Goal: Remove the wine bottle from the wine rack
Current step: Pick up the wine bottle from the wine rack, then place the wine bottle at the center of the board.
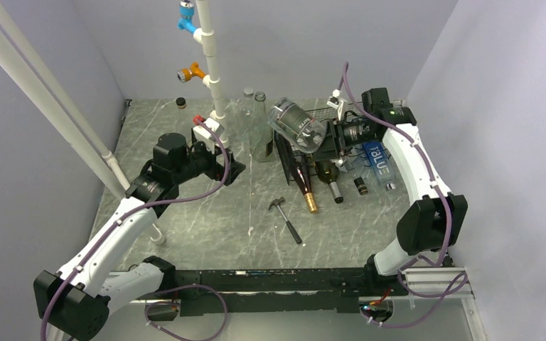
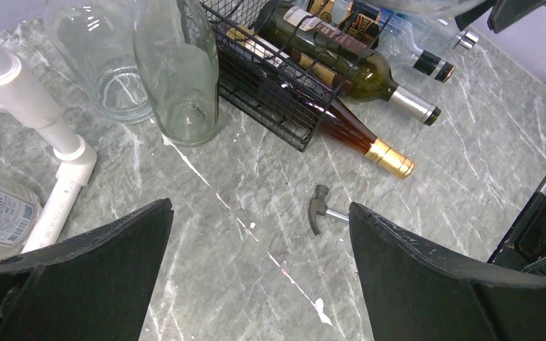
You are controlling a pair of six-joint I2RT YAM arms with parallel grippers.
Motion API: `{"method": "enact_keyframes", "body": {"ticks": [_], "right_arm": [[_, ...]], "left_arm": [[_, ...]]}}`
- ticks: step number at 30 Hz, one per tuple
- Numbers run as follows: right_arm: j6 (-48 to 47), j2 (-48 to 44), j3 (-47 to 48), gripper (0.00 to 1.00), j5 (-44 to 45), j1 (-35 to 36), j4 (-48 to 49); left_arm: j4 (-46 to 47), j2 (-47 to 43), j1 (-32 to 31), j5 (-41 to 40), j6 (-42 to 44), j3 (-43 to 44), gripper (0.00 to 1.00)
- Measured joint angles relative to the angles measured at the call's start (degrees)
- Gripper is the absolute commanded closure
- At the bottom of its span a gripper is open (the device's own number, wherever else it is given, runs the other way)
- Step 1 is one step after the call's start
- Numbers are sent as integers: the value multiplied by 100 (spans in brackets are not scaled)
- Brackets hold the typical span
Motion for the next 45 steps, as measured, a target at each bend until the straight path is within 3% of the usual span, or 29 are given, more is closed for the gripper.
{"method": "enact_keyframes", "body": {"ticks": [17,31,45], "right_arm": [[-638,-74,-142,100,400,885,-431],[-1700,83,-138,100,1746,1777,-1322],[-2505,225,24,100,3311,3141,-2050]], "left_arm": [[15,-264,0,122,149,0,1],[22,-605,0,-588,267,-11,1],[17,-612,0,-979,280,-17,1]]}}
